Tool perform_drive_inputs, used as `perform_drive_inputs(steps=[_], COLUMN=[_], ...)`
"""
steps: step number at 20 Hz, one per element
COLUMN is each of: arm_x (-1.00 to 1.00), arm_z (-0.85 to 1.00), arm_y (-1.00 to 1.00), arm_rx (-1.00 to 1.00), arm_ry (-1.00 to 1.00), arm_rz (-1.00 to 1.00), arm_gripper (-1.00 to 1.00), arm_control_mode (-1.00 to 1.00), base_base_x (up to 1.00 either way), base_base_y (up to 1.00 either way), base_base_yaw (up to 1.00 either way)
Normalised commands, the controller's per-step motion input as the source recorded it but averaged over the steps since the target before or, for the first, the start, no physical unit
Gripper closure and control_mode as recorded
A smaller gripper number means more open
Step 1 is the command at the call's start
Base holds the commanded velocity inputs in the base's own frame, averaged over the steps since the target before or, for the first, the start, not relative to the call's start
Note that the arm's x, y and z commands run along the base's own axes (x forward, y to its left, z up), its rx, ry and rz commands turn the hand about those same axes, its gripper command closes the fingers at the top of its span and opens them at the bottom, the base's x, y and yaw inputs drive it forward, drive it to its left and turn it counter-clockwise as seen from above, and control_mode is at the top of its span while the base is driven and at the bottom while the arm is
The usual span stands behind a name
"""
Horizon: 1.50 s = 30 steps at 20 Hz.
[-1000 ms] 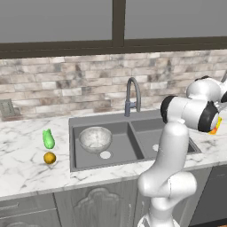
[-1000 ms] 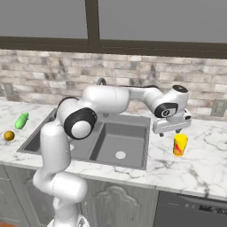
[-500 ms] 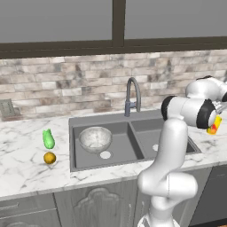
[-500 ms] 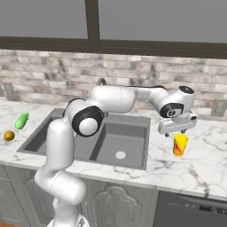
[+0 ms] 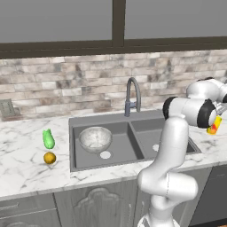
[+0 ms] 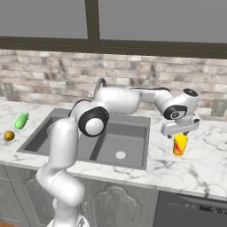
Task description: Remove the lemon and corn from the sink. Then move the bowl and cup from the counter to the sink for washing.
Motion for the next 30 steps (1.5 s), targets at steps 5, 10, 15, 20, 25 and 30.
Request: perform_drive_inputs(steps=[5,10,15,20,25,30], arm_x=[0.15,0.11,0.03,-0.07,-0.02,-0.04], arm_z=[-0.14,-0.12,-0.07,-0.06,-0.08,-0.02], arm_y=[-0.05,-0.01,-0.06,-0.05,0.00,0.03], arm_rx=[0.00,-0.01,-0.01,0.00,0.00,0.00], arm_ry=[0.00,0.00,0.00,0.00,0.00,-0.04], arm_rz=[0.00,0.00,0.00,-0.01,-0.02,-0.01], arm_gripper=[-1.00,-1.00,-1.00,-1.00,-1.00,-1.00], arm_control_mode=[-1.00,-1.00,-1.00,-1.00,-1.00,-1.00], base_base_x=[0.00,0.00,0.00,0.00,0.00,0.00], base_base_y=[0.00,0.00,0.00,0.00,0.00,0.00], base_base_yaw=[0.00,0.00,0.00,0.00,0.00,0.00])
